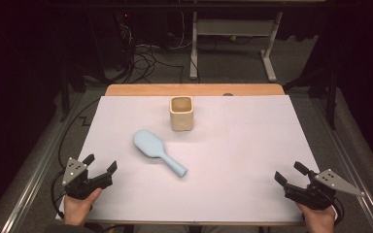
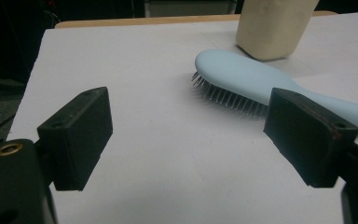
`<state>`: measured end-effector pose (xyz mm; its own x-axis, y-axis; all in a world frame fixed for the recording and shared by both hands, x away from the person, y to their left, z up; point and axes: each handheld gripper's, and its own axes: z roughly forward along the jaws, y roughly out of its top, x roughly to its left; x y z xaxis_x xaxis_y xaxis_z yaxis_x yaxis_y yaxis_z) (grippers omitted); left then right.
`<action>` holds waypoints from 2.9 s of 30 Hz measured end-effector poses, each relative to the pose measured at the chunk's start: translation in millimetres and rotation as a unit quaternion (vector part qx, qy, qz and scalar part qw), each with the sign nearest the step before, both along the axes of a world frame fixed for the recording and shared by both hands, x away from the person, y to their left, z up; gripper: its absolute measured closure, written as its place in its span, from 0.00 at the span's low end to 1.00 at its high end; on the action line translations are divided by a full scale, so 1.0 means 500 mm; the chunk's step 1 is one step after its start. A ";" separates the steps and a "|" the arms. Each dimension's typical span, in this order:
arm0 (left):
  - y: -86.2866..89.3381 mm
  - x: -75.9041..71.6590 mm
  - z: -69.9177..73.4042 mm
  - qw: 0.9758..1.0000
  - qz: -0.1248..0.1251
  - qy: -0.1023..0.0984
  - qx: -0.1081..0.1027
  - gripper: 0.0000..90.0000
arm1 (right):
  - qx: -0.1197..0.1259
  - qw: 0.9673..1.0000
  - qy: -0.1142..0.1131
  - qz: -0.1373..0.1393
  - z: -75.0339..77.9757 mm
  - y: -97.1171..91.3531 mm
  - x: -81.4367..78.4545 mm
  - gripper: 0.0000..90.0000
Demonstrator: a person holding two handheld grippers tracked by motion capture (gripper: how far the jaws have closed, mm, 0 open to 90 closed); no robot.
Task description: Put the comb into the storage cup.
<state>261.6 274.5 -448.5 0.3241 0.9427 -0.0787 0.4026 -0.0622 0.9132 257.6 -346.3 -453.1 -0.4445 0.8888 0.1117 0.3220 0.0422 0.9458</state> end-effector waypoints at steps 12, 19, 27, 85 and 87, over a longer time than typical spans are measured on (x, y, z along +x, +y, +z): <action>-0.003 -0.006 0.009 1.000 0.004 -0.007 -0.003 0.18 | 0.002 1.000 -0.001 0.000 0.000 0.000 0.000 0.18; -0.006 -0.007 0.014 1.000 0.008 -0.010 -0.003 0.18 | -0.001 1.000 0.002 0.000 -0.001 -0.001 0.000 0.18; -0.008 -0.009 0.020 1.000 0.012 -0.016 0.002 0.18 | 0.000 1.000 0.002 -0.002 -0.001 -0.001 0.000 0.18; -0.099 0.033 0.069 0.998 -0.054 -0.019 0.028 0.20 | 0.002 1.000 0.002 0.001 -0.002 0.004 0.007 0.18; -0.105 0.034 0.070 0.998 -0.057 -0.020 0.029 0.20 | 0.002 1.000 0.002 0.002 -0.002 0.004 0.007 0.18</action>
<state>278.5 222.0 -413.7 0.4318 0.9019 -0.0099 0.3536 -0.1592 0.9218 261.4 -344.5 -454.0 -0.4478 0.8866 0.1162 0.3254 0.0405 0.9447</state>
